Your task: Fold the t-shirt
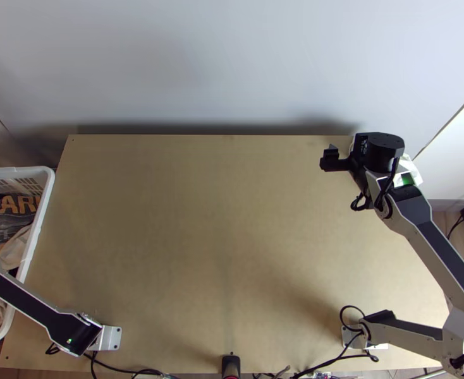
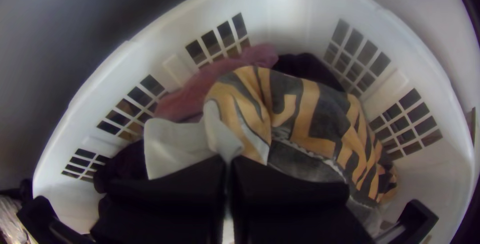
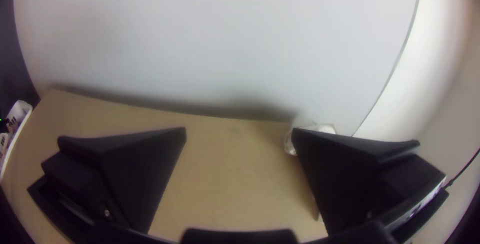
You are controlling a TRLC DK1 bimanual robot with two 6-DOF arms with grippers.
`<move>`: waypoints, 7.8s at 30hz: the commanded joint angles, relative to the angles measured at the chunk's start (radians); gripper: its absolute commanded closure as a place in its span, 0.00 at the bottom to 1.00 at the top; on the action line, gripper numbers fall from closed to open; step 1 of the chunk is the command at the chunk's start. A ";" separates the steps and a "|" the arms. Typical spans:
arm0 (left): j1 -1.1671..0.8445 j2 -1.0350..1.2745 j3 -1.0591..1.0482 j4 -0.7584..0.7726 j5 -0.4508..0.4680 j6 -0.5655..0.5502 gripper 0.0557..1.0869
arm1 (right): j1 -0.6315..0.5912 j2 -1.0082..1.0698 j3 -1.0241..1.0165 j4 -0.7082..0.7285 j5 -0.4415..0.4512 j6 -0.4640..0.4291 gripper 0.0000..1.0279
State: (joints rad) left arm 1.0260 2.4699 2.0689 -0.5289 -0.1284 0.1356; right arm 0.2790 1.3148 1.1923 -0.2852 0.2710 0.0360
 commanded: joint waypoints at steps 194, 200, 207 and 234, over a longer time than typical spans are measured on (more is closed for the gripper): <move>-0.908 -0.977 -0.725 -0.430 0.288 -0.189 0.04 | 0.477 0.770 0.544 -0.195 -0.535 0.229 0.05; -0.911 -0.987 -0.733 -0.419 0.289 -0.209 0.04 | 0.477 0.801 0.544 -0.195 -0.536 0.205 0.05; -0.908 -0.997 -0.731 -0.418 0.289 -0.220 0.04 | 0.477 0.854 0.584 -0.193 -0.536 0.189 0.05; -0.905 -0.985 -0.751 -0.398 0.294 -0.226 0.04 | 0.483 0.781 0.629 -0.089 -0.535 0.140 0.91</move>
State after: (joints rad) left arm 0.1200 1.4776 1.3266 -0.9360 0.1616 -0.0963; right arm 0.7658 2.1071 1.8317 -0.3706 -0.2638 0.1749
